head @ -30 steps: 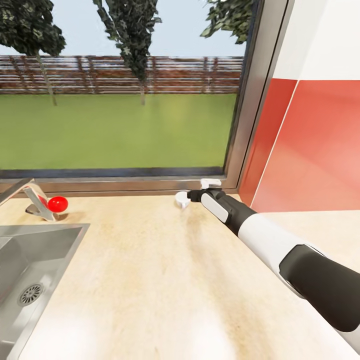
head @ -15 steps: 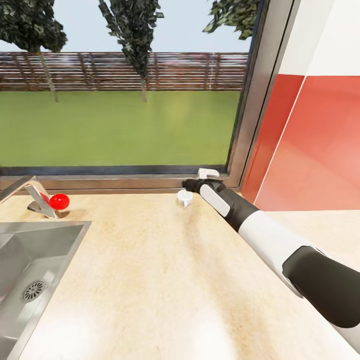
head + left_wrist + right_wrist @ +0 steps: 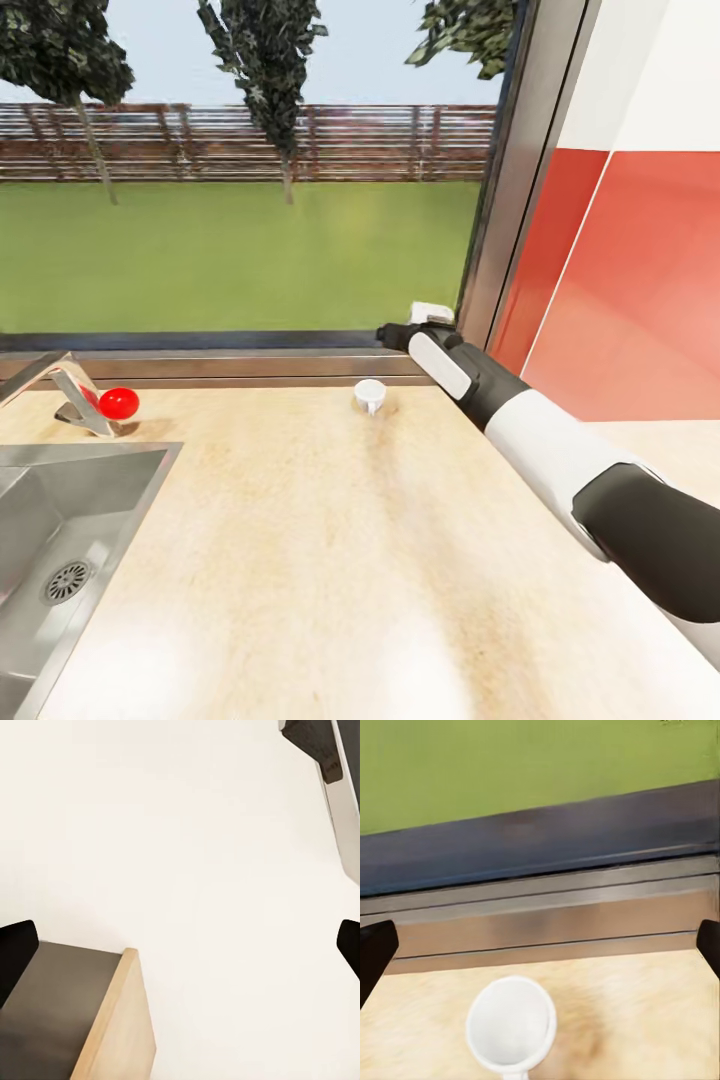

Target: Set up a coffee station on the kitchen countertop: keep the coffee maker on the countertop, move the bottle of coffee from the kitchen shelf to the counter next to the coffee maker, place a paper coffee filter on top of the coffee maker, put the saucer next to the coffee maker with the coffee cup on the saucer, and place the electric kettle next to the coffee maker.

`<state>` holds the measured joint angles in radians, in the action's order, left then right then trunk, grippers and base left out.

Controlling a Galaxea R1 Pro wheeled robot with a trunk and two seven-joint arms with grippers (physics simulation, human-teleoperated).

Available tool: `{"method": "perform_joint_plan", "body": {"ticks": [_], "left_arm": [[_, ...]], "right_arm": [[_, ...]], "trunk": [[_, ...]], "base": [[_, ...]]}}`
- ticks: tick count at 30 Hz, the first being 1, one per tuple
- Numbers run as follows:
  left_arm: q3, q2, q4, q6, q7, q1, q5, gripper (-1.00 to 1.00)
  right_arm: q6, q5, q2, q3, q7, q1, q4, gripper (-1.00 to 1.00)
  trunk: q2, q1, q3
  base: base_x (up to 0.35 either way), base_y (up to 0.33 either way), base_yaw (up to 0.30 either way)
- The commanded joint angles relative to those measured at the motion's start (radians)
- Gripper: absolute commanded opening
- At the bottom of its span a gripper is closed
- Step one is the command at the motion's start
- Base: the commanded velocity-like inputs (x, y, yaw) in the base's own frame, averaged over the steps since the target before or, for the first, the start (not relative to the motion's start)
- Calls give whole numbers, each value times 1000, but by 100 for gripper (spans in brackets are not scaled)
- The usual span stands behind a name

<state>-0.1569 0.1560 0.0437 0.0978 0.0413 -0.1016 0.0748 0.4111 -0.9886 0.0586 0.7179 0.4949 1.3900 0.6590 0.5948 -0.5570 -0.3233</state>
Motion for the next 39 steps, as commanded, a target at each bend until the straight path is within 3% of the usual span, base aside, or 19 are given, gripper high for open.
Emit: {"method": "perform_joint_plan", "body": {"ticks": [1, 4, 11, 36, 37, 39], "left_arm": [[-7, 0, 2, 6, 3, 0, 8, 100], [-2, -10, -2, -2, 0, -5, 14, 100], [1, -1, -7, -18, 10, -7, 20, 100], [4, -1, -10, -35, 14, -7, 19, 100], [4, -1, -10, -35, 14, -7, 19, 100], [4, -1, -10, -35, 14, -7, 19, 100]], "right_arm": [[1, -7, -3, 4, 7, 1, 1, 100], [13, -9, 4, -7, 11, 13, -11, 100], [31, -12, 8, -27, 11, 49, -19, 100], [29, -12, 7, -26, 8, 21, -143, 100], [30, -12, 7, -26, 8, 19, -215, 100], [30, -12, 7, -26, 8, 18, -215, 100]], "trunk": [[1, 0, -1], [1, 0, -1], [1, 0, -1], [1, 0, -1], [1, 0, -1], [1, 0, -1]], "base": [[0, 0, 0], [0, 0, 0], [0, 0, 0], [43, 0, 0], [0, 0, 0], [0, 0, 0]]}}
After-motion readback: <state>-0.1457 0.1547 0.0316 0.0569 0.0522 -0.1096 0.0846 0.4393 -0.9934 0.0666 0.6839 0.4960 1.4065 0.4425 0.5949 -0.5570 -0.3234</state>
